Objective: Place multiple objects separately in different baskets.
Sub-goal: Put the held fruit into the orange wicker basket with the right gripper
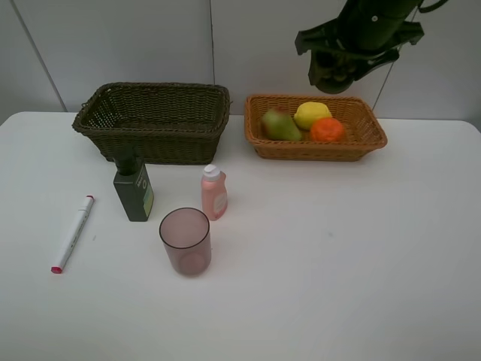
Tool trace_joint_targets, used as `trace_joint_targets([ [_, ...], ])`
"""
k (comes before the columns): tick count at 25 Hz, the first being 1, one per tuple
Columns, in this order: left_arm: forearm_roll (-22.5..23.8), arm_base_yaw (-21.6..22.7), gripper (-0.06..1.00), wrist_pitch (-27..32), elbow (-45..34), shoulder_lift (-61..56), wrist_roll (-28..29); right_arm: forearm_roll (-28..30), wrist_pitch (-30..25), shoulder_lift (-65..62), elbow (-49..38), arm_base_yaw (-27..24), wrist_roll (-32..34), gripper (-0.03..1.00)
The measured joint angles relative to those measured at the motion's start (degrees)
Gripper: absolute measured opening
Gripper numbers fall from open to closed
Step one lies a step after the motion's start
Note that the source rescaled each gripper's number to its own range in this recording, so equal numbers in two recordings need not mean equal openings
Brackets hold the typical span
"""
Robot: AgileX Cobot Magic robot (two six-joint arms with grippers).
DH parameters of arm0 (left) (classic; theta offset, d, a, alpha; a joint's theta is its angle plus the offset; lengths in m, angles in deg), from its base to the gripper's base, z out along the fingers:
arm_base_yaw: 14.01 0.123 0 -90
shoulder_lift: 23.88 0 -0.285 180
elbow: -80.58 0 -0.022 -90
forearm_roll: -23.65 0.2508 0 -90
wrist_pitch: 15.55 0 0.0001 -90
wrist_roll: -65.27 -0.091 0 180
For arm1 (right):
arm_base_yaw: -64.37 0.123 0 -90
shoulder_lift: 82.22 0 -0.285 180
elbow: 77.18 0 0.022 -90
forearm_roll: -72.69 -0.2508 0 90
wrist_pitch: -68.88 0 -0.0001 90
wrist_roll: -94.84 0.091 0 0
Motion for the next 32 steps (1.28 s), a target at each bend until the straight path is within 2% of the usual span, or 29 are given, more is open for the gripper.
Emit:
trace_joint_targets([
  [9,0.0,0.0,1.0,0.0,0.0,0.0,0.0,1.5,14.1,1.1,0.0,-9.5,0.6,0.04],
  [18,0.0,0.0,1.0,0.0,0.0,0.0,0.0,1.5,24.2,13.1,0.0,-13.0,0.6,0.04],
  [25,0.0,0.0,1.0,0.0,0.0,0.0,0.0,1.6,26.2,20.3,0.0,-14.2,0.8,0.04],
  [32,0.0,0.0,1.0,0.0,0.0,0.0,0.0,1.9,27.1,21.0,0.0,-14.2,0.8,0.04],
])
